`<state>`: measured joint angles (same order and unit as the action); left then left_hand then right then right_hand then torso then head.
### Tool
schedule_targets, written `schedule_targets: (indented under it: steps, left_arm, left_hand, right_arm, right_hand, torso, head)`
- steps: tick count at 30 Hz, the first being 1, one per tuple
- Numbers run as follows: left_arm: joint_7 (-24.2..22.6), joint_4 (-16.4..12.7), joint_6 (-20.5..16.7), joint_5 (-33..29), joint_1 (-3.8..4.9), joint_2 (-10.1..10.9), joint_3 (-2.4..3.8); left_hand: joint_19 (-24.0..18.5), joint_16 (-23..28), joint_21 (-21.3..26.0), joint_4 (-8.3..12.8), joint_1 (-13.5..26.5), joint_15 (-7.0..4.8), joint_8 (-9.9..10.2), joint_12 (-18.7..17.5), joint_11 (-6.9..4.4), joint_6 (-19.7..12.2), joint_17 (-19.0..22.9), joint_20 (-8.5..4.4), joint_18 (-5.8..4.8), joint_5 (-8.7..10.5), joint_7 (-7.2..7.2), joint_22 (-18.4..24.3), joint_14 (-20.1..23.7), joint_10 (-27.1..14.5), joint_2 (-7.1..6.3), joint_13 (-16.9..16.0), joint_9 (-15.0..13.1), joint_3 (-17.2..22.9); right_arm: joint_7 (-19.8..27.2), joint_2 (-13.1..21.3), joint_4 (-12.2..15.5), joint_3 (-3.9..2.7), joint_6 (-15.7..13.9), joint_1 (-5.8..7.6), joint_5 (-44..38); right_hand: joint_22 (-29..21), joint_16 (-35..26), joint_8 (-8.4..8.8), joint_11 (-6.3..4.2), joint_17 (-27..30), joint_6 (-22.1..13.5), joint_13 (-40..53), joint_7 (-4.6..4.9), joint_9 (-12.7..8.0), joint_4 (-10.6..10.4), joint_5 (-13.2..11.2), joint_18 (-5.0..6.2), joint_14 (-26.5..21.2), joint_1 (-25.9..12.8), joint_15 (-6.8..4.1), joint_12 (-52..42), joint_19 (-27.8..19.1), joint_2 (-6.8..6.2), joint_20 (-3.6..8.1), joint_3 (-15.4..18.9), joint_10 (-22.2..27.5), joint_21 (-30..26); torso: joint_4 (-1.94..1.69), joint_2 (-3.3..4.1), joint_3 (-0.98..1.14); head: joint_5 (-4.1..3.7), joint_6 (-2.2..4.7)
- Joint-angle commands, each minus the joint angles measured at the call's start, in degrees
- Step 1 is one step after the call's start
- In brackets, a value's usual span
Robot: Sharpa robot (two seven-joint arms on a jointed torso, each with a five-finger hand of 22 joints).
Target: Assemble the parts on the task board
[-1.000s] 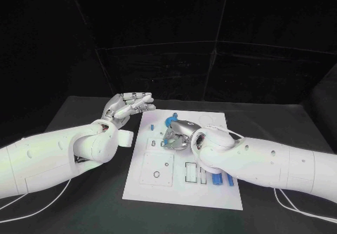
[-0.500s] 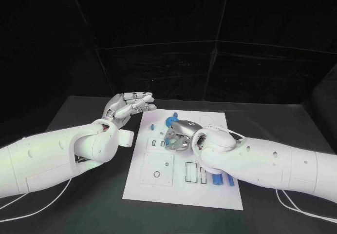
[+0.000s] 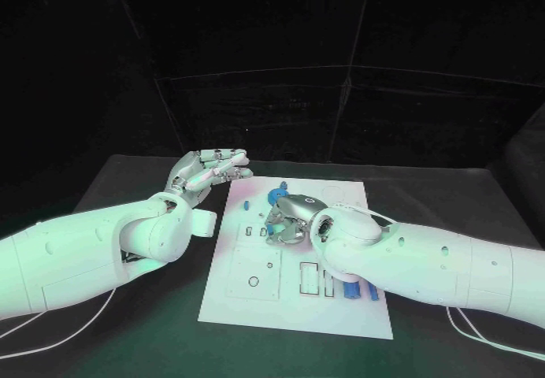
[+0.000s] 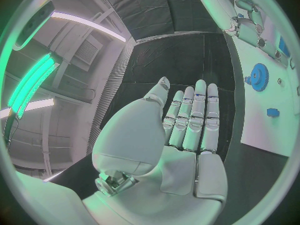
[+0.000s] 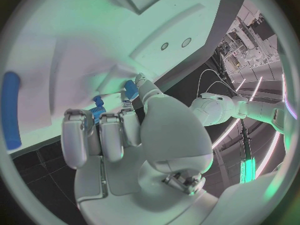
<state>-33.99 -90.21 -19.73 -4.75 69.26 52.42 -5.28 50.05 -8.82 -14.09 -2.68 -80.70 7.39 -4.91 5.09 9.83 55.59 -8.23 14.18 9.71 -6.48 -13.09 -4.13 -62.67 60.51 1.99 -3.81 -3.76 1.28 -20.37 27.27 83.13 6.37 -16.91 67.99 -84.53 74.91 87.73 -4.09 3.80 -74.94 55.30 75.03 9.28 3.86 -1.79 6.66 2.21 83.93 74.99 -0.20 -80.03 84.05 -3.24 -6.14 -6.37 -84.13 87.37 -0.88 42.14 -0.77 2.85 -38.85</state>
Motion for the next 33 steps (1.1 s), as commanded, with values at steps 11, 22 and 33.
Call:
schedule_targets:
  steps: [11, 22, 33]
  left_arm:
    - [0.1, 0.1, 1.1, 0.1, 0.09, -0.1, 0.05]
    - [14.8, 0.8, 1.7, 13.8, 0.14, 0.5, 0.06]
    - [40.3, 3.8, 13.4, 37.2, 3.67, -1.3, 0.06]
  left_hand:
    - [0.8, 0.4, 0.1, 0.3, 0.1, -0.1, -0.1, -0.3, -0.15, 0.9, -0.1, -0.18, 0.94, 0.21, 0.3, 0.0, -0.6, 0.9, 0.32, 0.1, 0.0, 0.1]
    - [15.0, -7.4, -7.5, -1.9, 4.6, -5.55, -0.8, 1.2, -3.94, 4.5, -6.3, -5.41, 1.07, 0.48, 3.21, -3.2, -18.6, 9.3, -1.45, -0.9, -0.2, -3.1]
    - [22.5, -50.7, -19.1, -9.6, 9.6, -9.23, -2.0, 8.0, -7.68, 8.0, -47.9, -9.93, 0.52, 0.49, 6.58, -10.0, -23.8, 19.0, -0.66, -8.0, -2.1, -8.9]
  right_arm:
    - [3.8, 1.1, 1.3, 0.19, -8.7, -0.19, -1.3]
    - [24.3, 10.7, 8.2, -0.08, -10.5, 1.97, 8.5]
    - [29.5, 19.9, 10.1, -0.32, -7.5, 7.8, 27.6]
  right_hand:
    - [7.8, -0.3, 0.33, 0.75, -8.7, -2.3, 6.8, 0.27, 0.0, -2.0, -1.0, -0.48, 4.7, -1.0, 0.56, 0.7, 0.7, -1.5, -0.53, 3.5, 0.3, -0.4]
    - [5.5, -0.7, 0.31, 1.67, -8.0, -5.8, 5.9, 1.24, 0.0, -4.9, 1.0, 0.05, 4.4, 1.3, 1.37, 1.9, -0.9, -1.57, -1.32, 8.2, 1.3, -1.5]
    - [-1.3, -4.2, -2.12, 0.32, -2.0, -1.6, 1.6, -0.18, 0.7, -3.9, 4.1, 1.57, 2.9, 5.6, 0.17, 7.2, -5.5, 1.29, -0.34, 9.7, 4.6, -5.1]
  torso:
    - [-0.01, -0.03, 0.06]
    - [0.15, -0.48, 0.22]
    - [0.51, -1.89, 0.9]
  head:
    - [0.1, -0.02]
    - [0.59, 0.2]
    - [1.1, -0.5]
